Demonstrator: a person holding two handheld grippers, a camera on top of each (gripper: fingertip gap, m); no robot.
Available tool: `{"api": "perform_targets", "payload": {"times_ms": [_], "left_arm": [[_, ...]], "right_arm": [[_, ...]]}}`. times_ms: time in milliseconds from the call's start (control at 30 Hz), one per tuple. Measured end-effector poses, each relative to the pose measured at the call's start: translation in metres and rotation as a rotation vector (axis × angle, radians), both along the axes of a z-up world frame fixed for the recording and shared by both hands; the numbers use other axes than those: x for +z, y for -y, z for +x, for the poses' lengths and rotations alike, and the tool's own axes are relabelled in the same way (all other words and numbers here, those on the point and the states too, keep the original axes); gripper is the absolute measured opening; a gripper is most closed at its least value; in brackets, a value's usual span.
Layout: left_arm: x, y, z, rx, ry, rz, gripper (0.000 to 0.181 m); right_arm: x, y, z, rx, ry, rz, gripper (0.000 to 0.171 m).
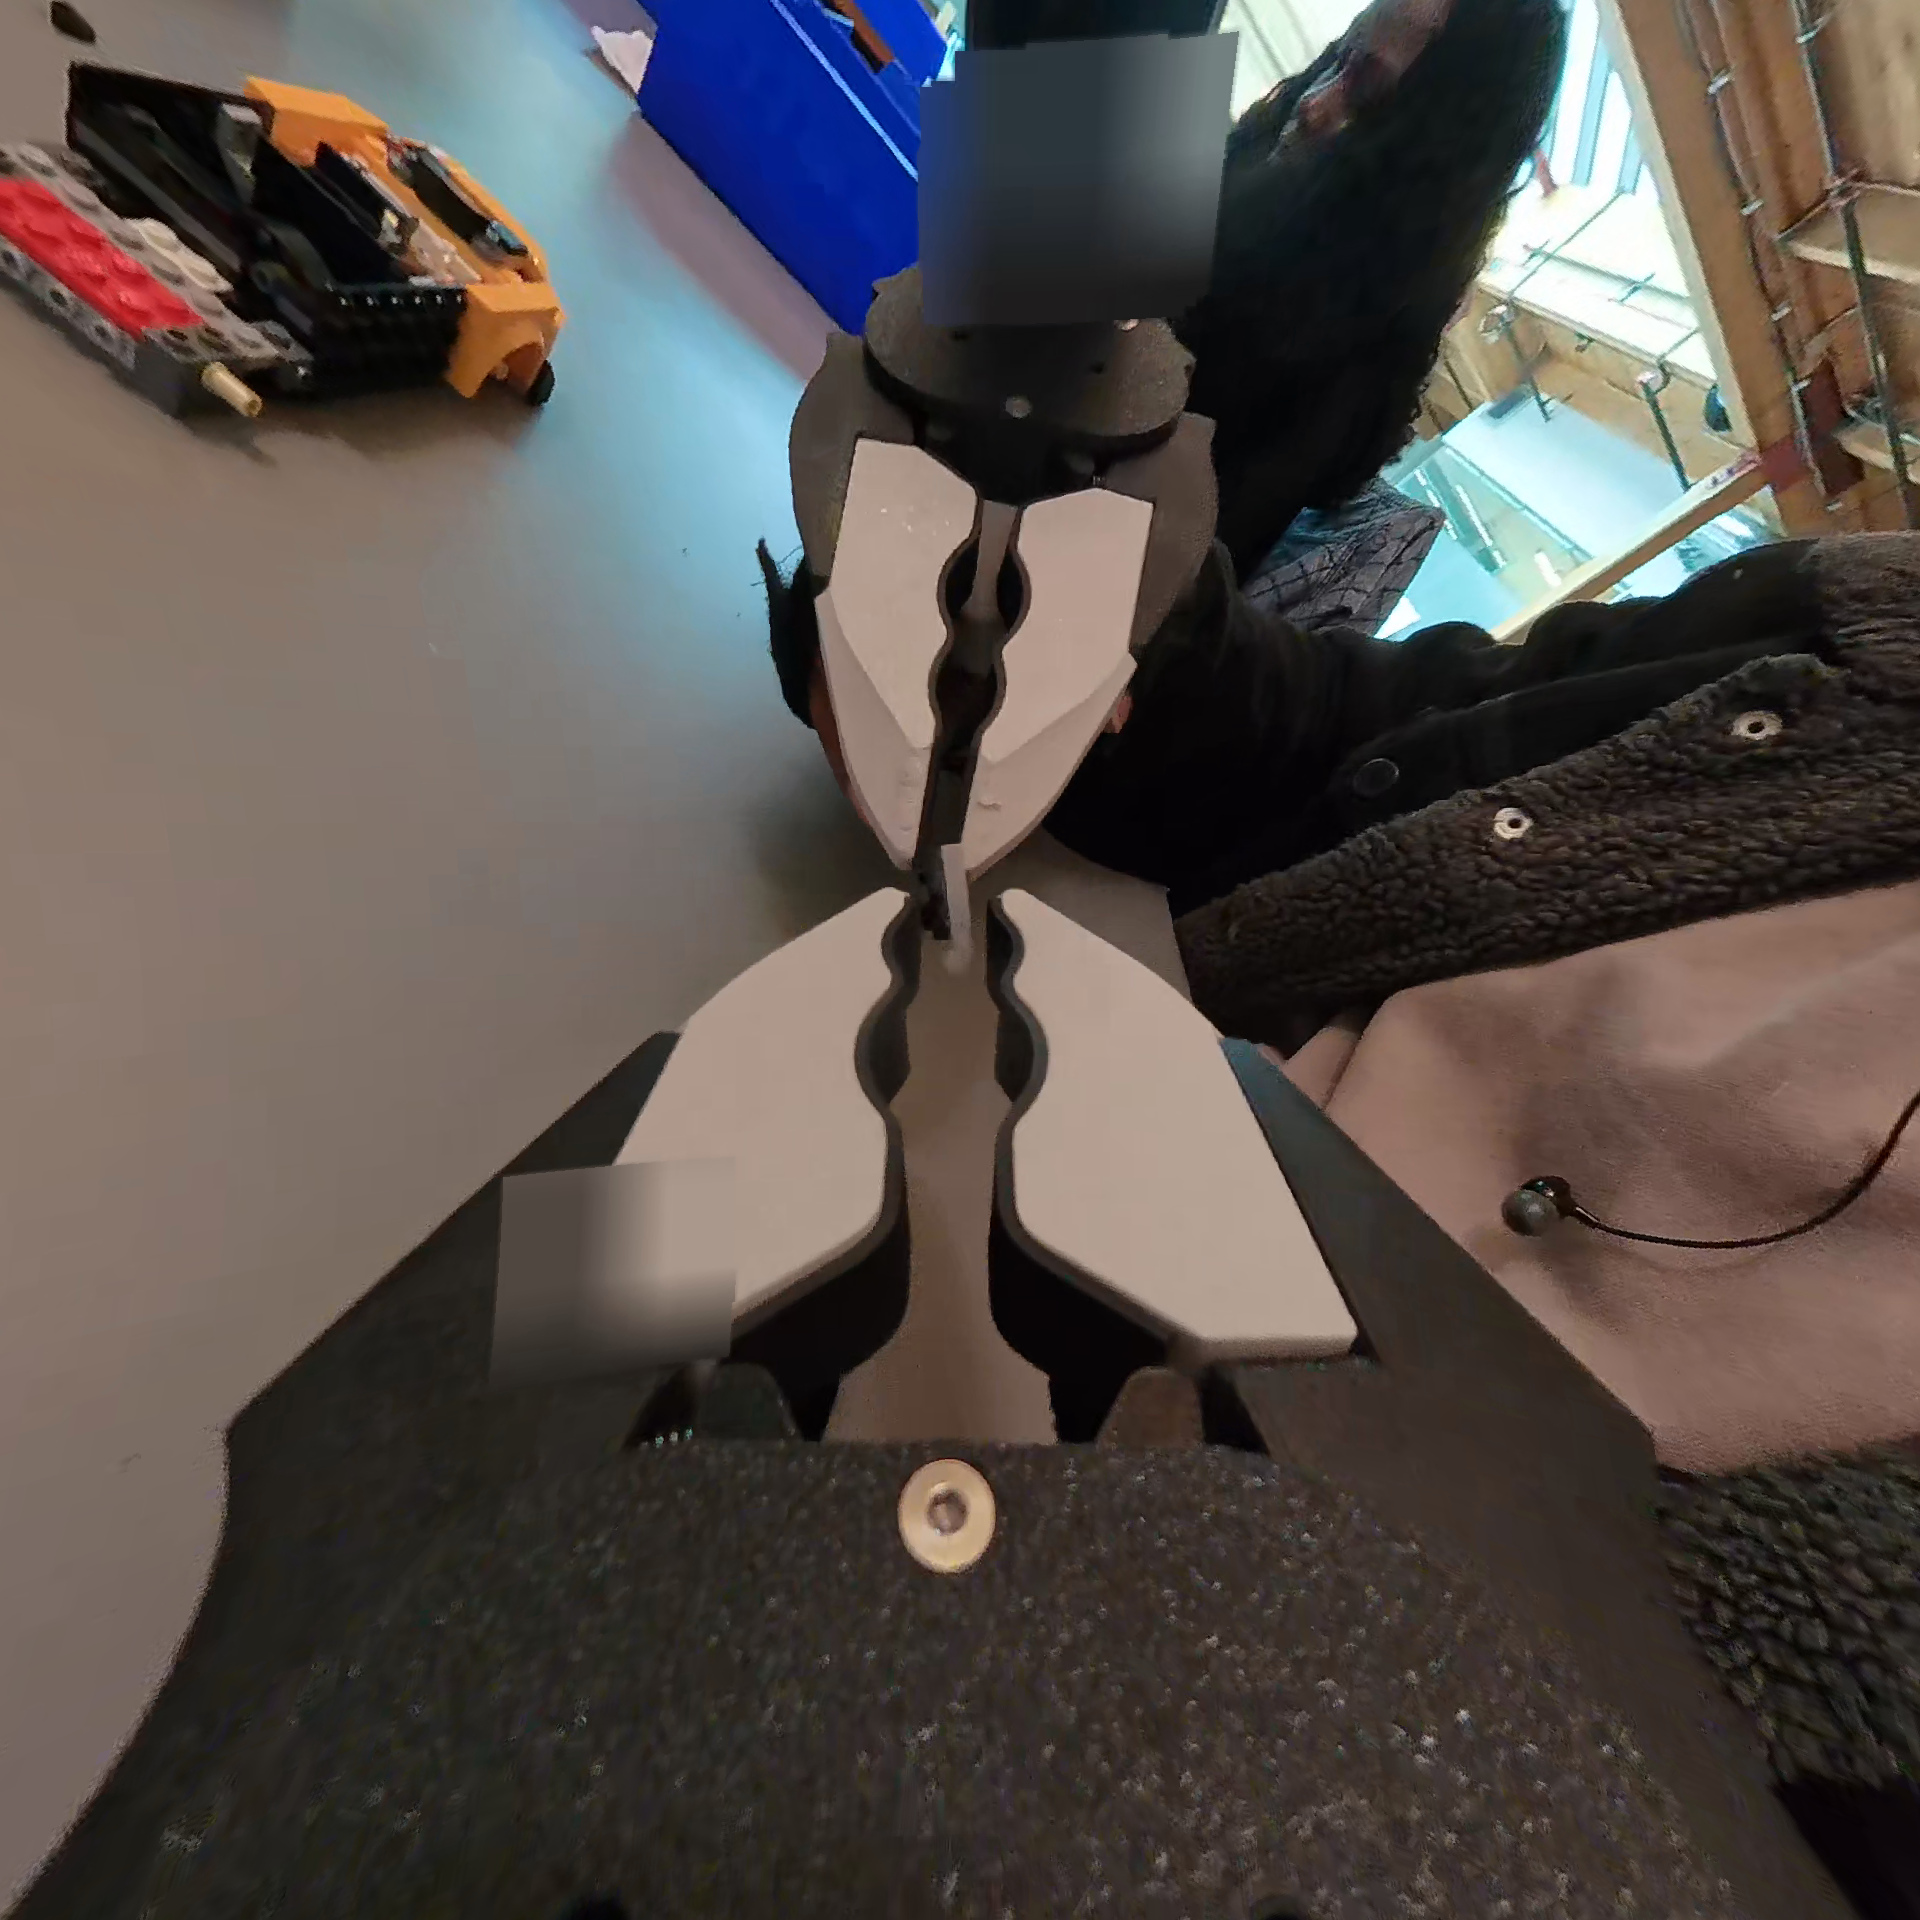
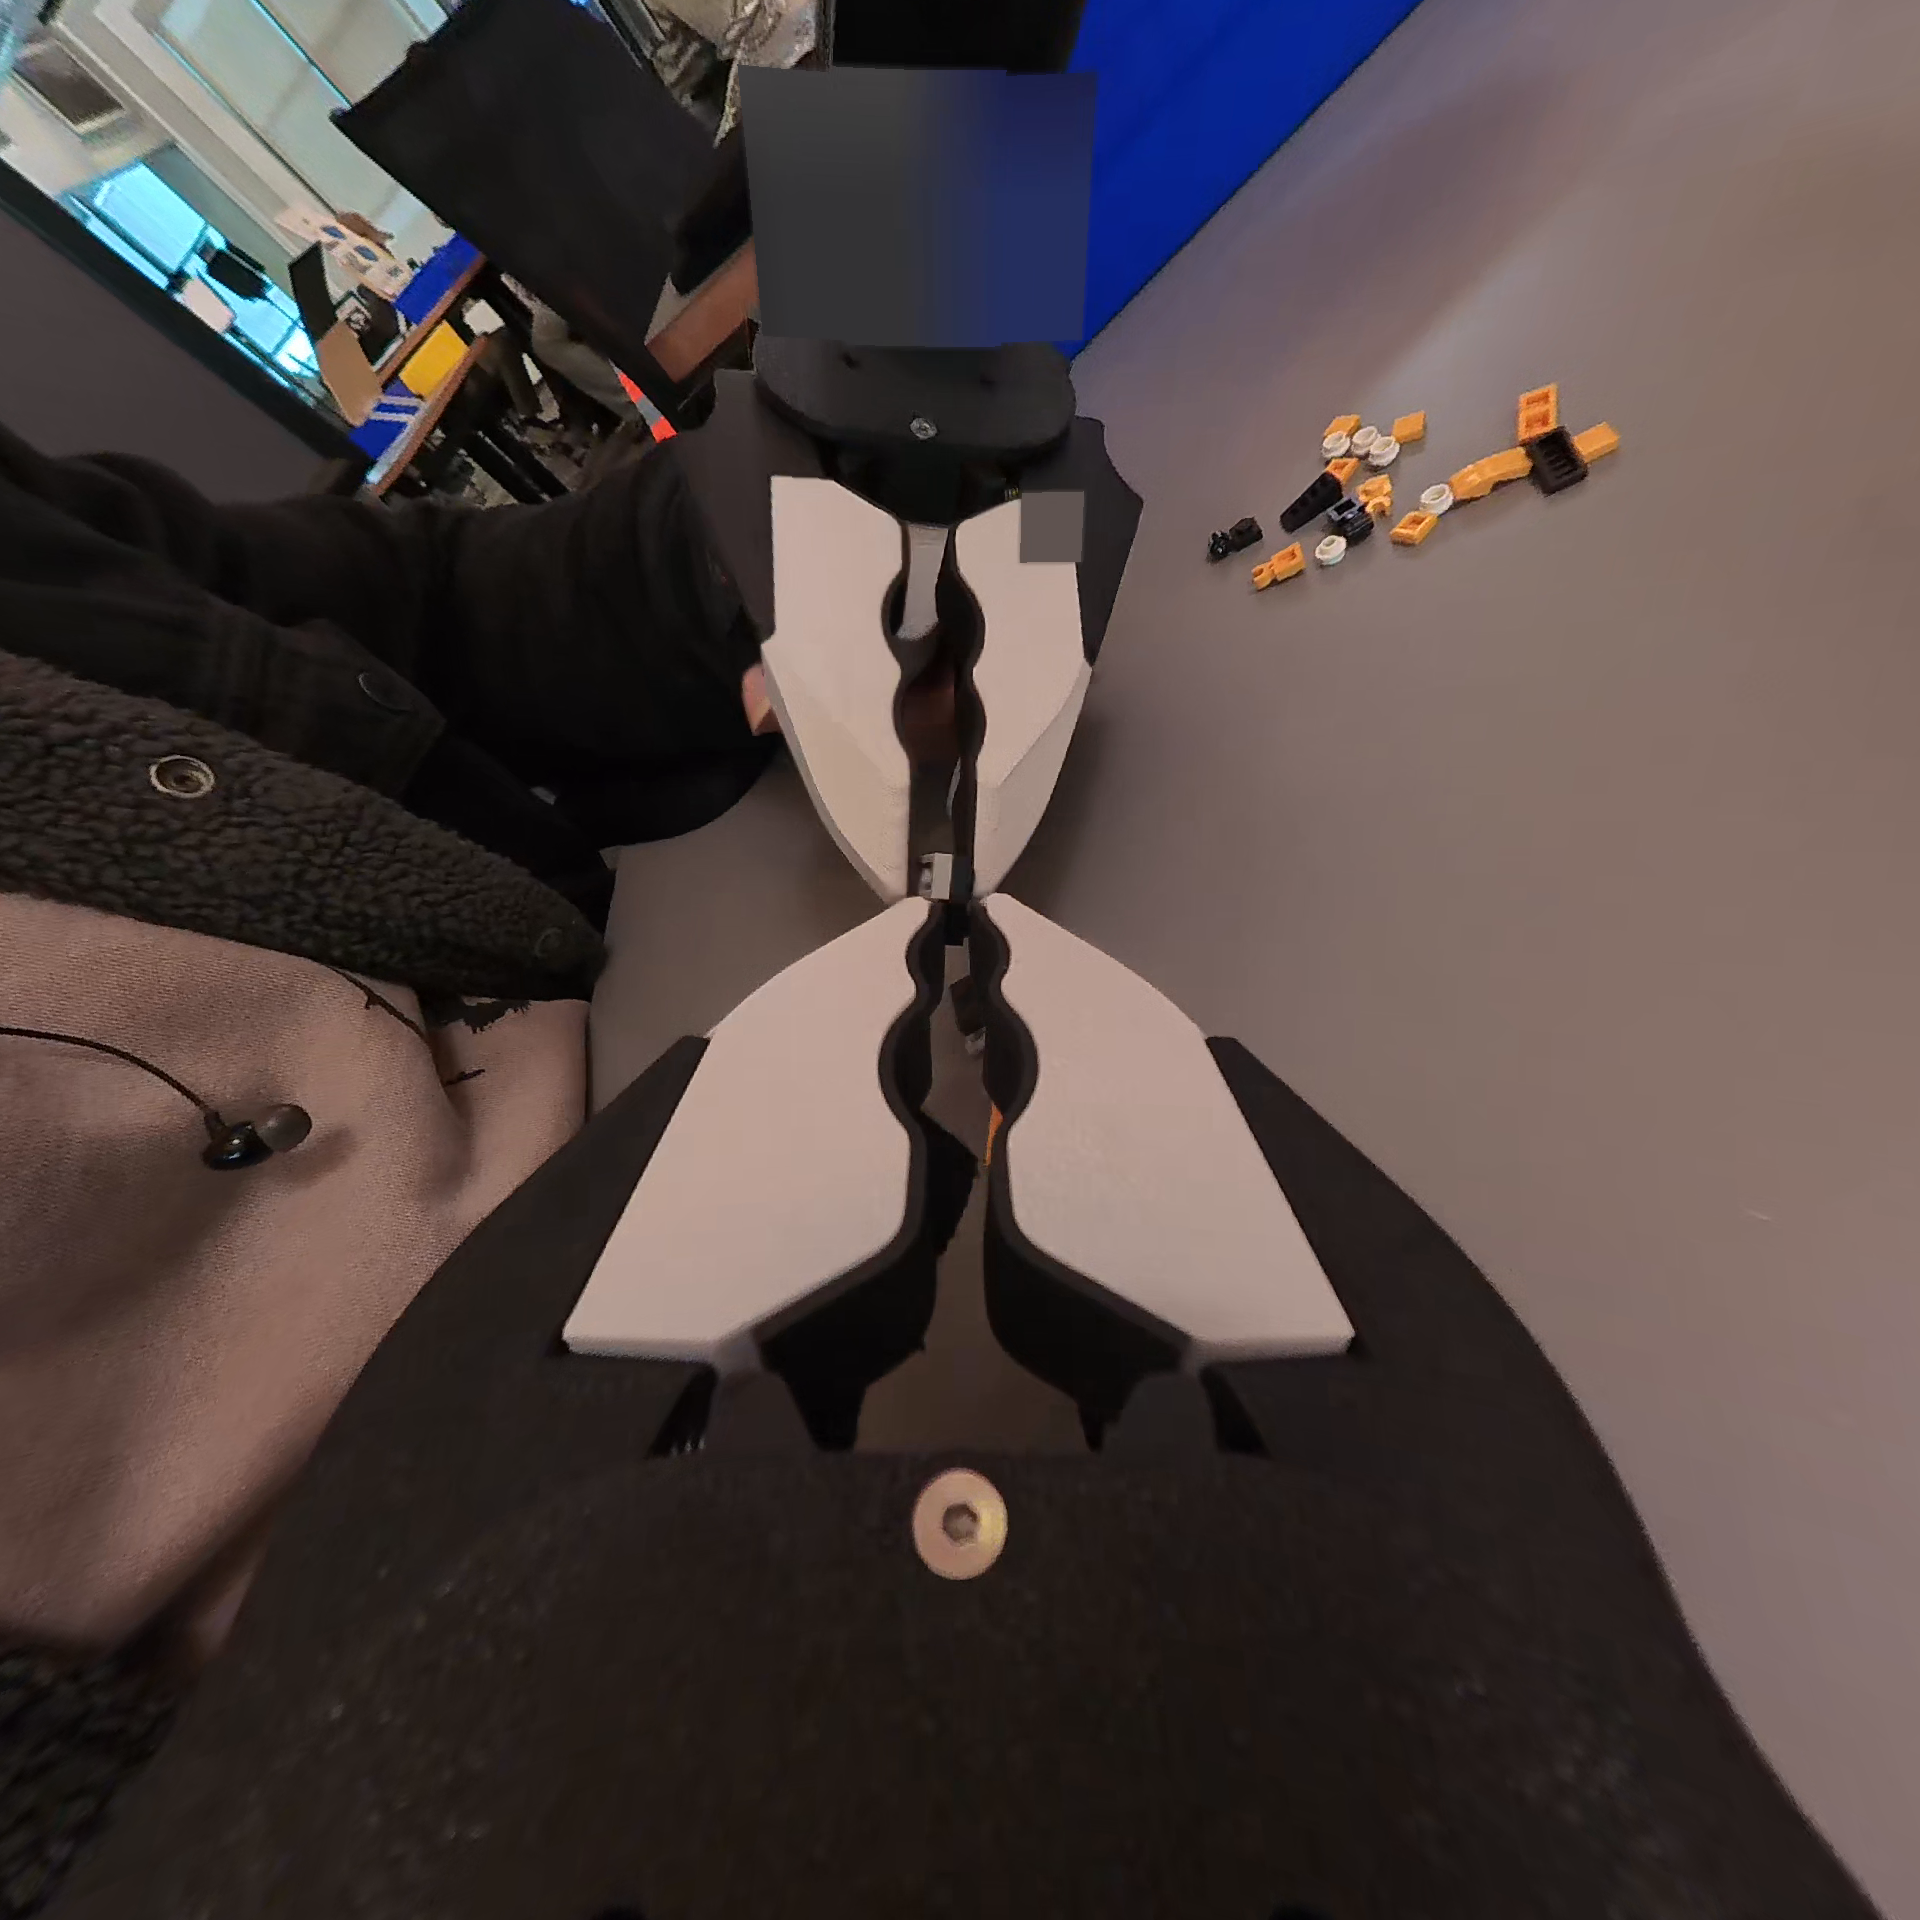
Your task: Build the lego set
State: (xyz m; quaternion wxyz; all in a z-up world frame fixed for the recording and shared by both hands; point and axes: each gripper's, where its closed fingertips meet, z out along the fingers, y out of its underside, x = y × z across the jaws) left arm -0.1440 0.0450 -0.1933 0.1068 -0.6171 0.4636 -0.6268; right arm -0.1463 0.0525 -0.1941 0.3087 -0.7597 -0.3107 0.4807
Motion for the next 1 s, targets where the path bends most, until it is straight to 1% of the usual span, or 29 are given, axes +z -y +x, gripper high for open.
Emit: {"api": "perform_targets", "payload": {"times_ms": [33,367,600,1000], "left_arm": [[-0.002,0.000,0.000,0.000,-0.009,0.001,0.008],[0.002,-0.003,0.000,0.011,0.001,-0.027,0.008],[0.010,-0.010,-0.002,0.040,0.036,-0.111,0.008],[0.010,-0.005,0.000,0.019,0.044,-0.132,0.008]], "right_arm": [[-0.001,0.000,0.000,-0.001,0.005,0.002,0.004],[0.004,-0.002,-0.001,-0.018,-0.019,0.041,0.004],[0.003,-0.002,-0.002,-0.020,-0.026,0.043,0.008],[0.007,-0.001,-0.003,-0.013,-0.043,0.057,0.006]]}}
